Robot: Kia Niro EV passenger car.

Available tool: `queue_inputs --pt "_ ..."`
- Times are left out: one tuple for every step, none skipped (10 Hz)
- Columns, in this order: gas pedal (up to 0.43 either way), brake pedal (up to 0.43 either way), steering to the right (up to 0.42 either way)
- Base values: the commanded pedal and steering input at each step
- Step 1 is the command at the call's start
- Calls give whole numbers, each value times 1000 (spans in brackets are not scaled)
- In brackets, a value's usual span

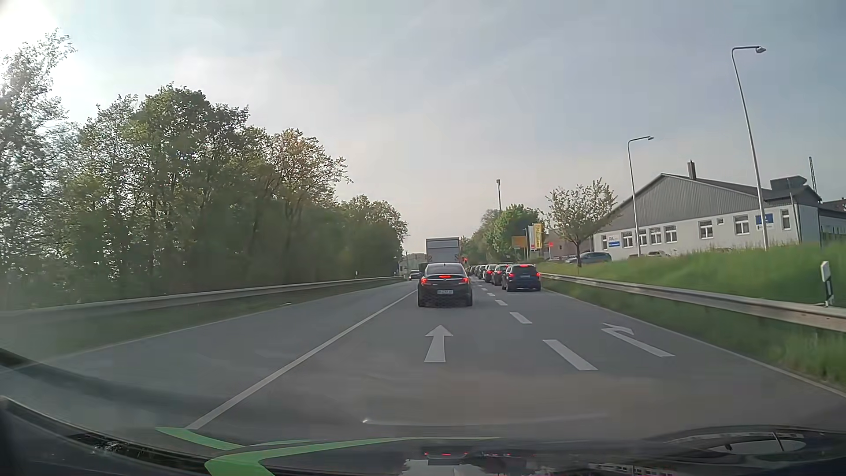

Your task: Follow the waypoints while adhering to traffic rules and regulations

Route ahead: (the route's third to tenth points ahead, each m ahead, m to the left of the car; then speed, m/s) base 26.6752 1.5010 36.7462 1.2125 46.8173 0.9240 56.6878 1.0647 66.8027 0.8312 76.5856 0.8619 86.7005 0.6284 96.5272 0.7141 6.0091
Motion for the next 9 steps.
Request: queue_inputs --pt "0 0 5" --pt "0 0 5" --pt "0 0 4" --pt "0 0 3" --pt "0 0 3" --pt "0 0 3" --pt "0 0 3" --pt "0 0 3" --pt "0 0 3"
